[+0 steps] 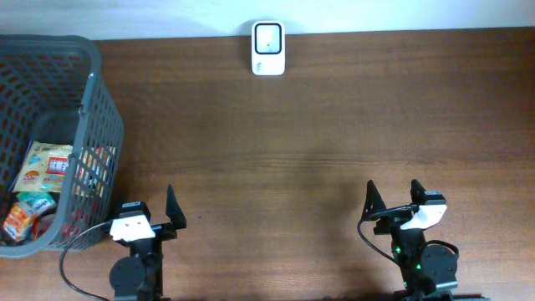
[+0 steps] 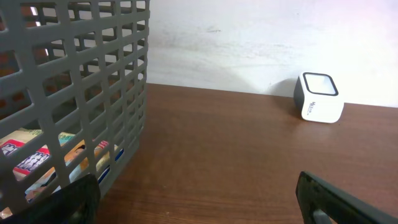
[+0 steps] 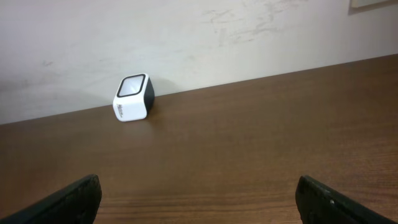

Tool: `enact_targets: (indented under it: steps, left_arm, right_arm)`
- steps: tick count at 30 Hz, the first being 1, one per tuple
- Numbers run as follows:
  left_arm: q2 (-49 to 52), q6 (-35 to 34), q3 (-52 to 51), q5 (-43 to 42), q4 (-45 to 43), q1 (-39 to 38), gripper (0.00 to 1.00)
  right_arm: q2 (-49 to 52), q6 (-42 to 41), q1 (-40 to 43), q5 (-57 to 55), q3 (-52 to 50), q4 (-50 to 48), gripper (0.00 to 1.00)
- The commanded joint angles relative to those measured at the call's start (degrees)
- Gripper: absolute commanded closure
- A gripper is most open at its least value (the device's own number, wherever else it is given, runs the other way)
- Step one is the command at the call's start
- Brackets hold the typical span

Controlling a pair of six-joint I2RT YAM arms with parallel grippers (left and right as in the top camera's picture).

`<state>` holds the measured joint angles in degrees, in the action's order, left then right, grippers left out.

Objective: Scan the item barcode

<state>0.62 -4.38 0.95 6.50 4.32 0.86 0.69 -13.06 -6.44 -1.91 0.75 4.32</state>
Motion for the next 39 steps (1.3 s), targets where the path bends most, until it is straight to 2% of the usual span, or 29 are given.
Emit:
enact_targets:
  steps: [1,32,34,37,38,39]
  left_arm:
    - [-0.3,-0.8,-0.4,0.9,-0.3,-0.2,0.01]
    - [-0.3,-0.7,-0.4,0.9,-0.3,-0.2,0.01]
    - [-0.3,6.2,-0.4,4.7,-0.6,-0.2,0.01]
    - [-0.3,7.3,-0.4,4.7,-0.6,-0.2,0.01]
    - [-0.3,7.2,-0.4,3.6,-0.6,-0.2,0.01]
    - [-0.3,7.1,-0.4,-2.3,-0.8,-0.3,0.01]
  right_arm:
    - [-0.4,0.1,-0.3,-0.1,-0.4,0.2,0.02]
    - [-0.4,0.1,-0.3,-0.1,-0.4,0.2,0.02]
    - [-0.4,0.1,-0.3,-0.1,-0.4,0.2,0.01]
    - [-0.4,0.1,-0.3,-0.1,-0.4,0.2,0.02]
    - [-0.4,0.1,-0.3,-0.1,-0.4,0.2,0.02]
    - [-0.4,0.1,-0.3,-0.1,-0.4,0.2,0.02]
